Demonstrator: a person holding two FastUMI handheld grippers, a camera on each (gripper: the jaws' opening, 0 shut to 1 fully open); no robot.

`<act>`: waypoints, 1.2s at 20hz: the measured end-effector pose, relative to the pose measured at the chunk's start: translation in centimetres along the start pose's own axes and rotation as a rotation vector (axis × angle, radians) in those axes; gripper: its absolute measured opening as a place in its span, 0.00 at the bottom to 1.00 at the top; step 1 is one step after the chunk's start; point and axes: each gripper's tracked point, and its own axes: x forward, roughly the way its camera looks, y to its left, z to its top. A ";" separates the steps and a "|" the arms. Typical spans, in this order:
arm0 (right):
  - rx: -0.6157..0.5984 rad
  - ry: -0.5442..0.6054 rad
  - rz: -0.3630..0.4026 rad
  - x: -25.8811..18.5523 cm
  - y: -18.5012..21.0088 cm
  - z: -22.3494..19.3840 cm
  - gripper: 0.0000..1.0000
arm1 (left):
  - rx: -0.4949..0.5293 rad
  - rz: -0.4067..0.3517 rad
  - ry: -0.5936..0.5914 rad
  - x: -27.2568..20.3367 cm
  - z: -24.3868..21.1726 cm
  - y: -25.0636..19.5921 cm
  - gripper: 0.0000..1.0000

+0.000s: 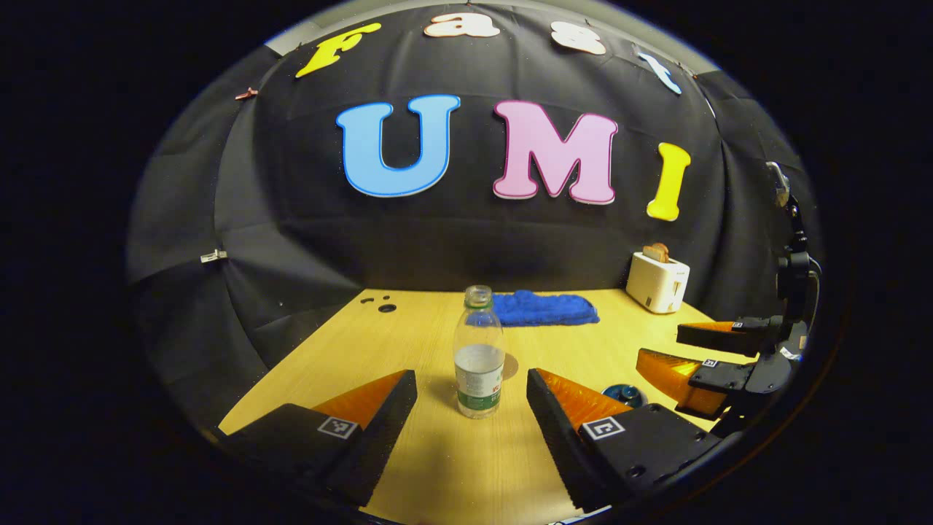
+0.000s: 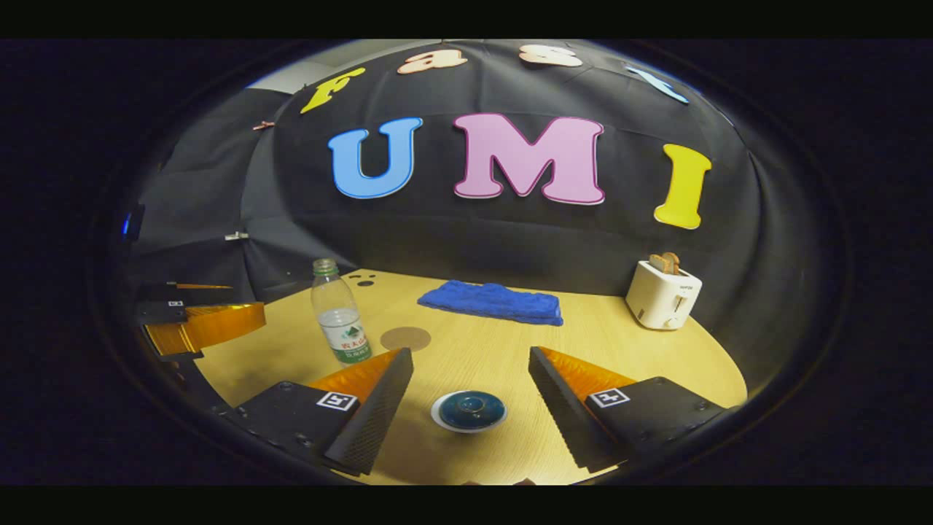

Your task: Open the teacup lid with one hand, grasp the water bottle and pour water into the teacup with the other hand; after pouring, place the water bottle on the coaster and then close the teacup lid.

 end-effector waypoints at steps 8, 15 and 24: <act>-0.077 0.029 -0.014 3.7 -0.8 -5.5 0.96 | -0.021 -0.015 0.053 3.7 -5.0 0.3 0.96; -0.086 0.006 0.003 4.6 -1.0 -7.3 0.86 | -0.060 -0.032 0.076 5.5 -7.6 -0.4 0.96; -0.111 0.025 0.049 4.4 0.1 -8.0 0.58 | -0.053 -0.032 0.073 5.6 -7.8 -0.6 0.96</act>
